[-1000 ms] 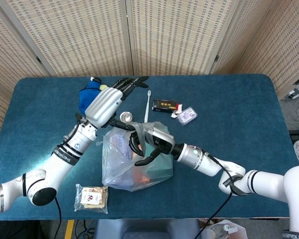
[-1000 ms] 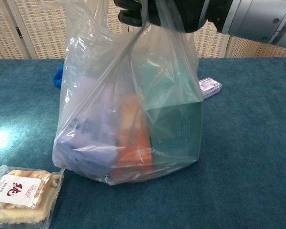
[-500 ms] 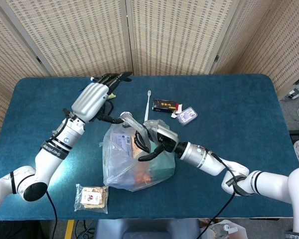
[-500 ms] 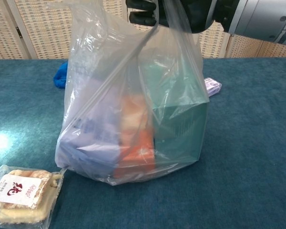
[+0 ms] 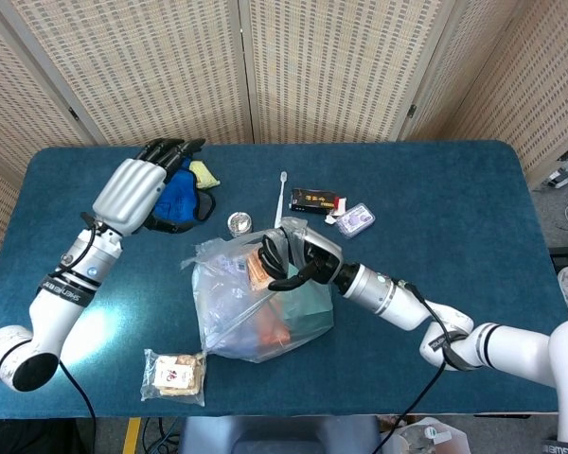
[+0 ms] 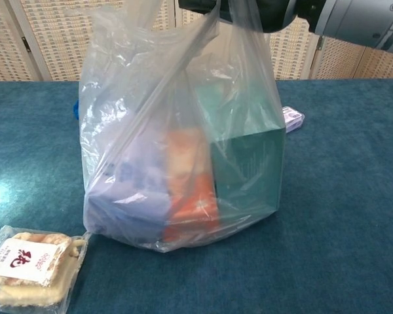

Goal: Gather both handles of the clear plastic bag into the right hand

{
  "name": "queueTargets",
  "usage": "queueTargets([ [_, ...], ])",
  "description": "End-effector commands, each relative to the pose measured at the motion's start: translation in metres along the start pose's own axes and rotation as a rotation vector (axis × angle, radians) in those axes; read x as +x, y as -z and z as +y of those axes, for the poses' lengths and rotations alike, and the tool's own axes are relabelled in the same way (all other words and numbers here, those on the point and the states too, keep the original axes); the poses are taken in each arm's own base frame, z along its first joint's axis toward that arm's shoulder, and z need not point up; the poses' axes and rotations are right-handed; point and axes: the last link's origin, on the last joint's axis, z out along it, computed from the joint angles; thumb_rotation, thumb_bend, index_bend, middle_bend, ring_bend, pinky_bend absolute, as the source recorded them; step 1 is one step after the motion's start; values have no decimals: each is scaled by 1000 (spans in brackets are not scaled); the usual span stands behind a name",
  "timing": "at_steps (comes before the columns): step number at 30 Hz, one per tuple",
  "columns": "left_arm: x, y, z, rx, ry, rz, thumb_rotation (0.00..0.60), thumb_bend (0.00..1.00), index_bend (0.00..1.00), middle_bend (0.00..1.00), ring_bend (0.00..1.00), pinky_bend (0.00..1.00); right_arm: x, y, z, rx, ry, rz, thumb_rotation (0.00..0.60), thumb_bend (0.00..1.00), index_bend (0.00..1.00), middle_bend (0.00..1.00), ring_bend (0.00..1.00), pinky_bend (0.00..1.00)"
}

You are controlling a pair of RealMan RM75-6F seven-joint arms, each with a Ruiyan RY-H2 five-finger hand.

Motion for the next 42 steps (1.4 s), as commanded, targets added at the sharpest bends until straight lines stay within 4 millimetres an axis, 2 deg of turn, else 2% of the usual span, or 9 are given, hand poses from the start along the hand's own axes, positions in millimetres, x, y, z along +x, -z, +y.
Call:
queueTargets([
  [1, 1, 14, -8, 10, -57, 12, 600, 96, 0, 149, 85, 64, -1, -2, 0, 15, -67, 2, 600, 34, 731, 778, 761, 810],
  [5, 1, 28, -16, 22, -100, 24, 600, 96, 0, 148, 85, 61, -1, -4, 2, 17, -82, -12, 600, 37, 731, 730, 725, 808],
  [7, 1, 33, -20, 30, -111, 27, 600, 96, 0, 148, 85, 60, -1, -5, 3, 20, -79, -17, 600, 42, 729, 699, 691, 776],
  [11, 4, 44, -26, 48, -129, 32, 600, 96, 0, 148, 85, 60, -2, -6, 2, 40, -102, -42, 600, 48, 690, 625, 608, 617],
  [13, 5, 48, -28, 53, -132, 36, 600, 96, 0, 148, 85, 60, -3, -7, 2, 51, -119, -52, 600, 54, 661, 570, 541, 507],
  [15, 6, 53, -29, 54, -145, 38, 600, 96, 0, 148, 85, 60, -3, -8, 1, 63, -135, -66, 600, 59, 636, 533, 494, 464],
  [21, 8, 65, -30, 50, -185, 43, 600, 96, 0, 148, 85, 57, -1, -8, 3, 79, -150, -71, 600, 67, 610, 491, 436, 419],
  [31, 12, 74, -32, 54, -208, 57, 600, 96, 0, 148, 85, 57, -6, -15, -3, 101, -191, -87, 600, 70, 610, 490, 434, 412],
  [42, 12, 89, -47, 109, -239, 59, 600, 96, 0, 148, 85, 57, -17, -33, -14, 128, -247, -117, 600, 73, 610, 490, 434, 412],
])
